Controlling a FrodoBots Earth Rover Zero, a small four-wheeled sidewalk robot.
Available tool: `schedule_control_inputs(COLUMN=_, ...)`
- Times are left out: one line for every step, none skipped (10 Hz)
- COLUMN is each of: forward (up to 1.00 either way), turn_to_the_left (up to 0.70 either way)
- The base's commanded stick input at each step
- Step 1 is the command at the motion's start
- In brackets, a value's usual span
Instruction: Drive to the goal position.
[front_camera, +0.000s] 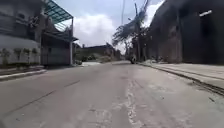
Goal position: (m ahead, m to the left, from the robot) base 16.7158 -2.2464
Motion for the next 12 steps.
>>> schedule_control_inputs(forward=1.00, turn_to_the_left=-0.40)
schedule_control_inputs(forward=1.00, turn_to_the_left=-0.34)
schedule_control_inputs(forward=1.00, turn_to_the_left=-0.19)
schedule_control_inputs(forward=1.00, turn_to_the_left=-0.08)
schedule_control_inputs(forward=1.00, turn_to_the_left=-0.05)
schedule_control_inputs(forward=1.00, turn_to_the_left=-0.05)
schedule_control_inputs(forward=1.00, turn_to_the_left=-0.05)
schedule_control_inputs(forward=1.00, turn_to_the_left=-0.05)
schedule_control_inputs(forward=1.00, turn_to_the_left=-0.05)
schedule_control_inputs(forward=1.00, turn_to_the_left=-0.05)
schedule_control_inputs(forward=1.00, turn_to_the_left=-0.05)
schedule_control_inputs(forward=1.00, turn_to_the_left=-0.05)
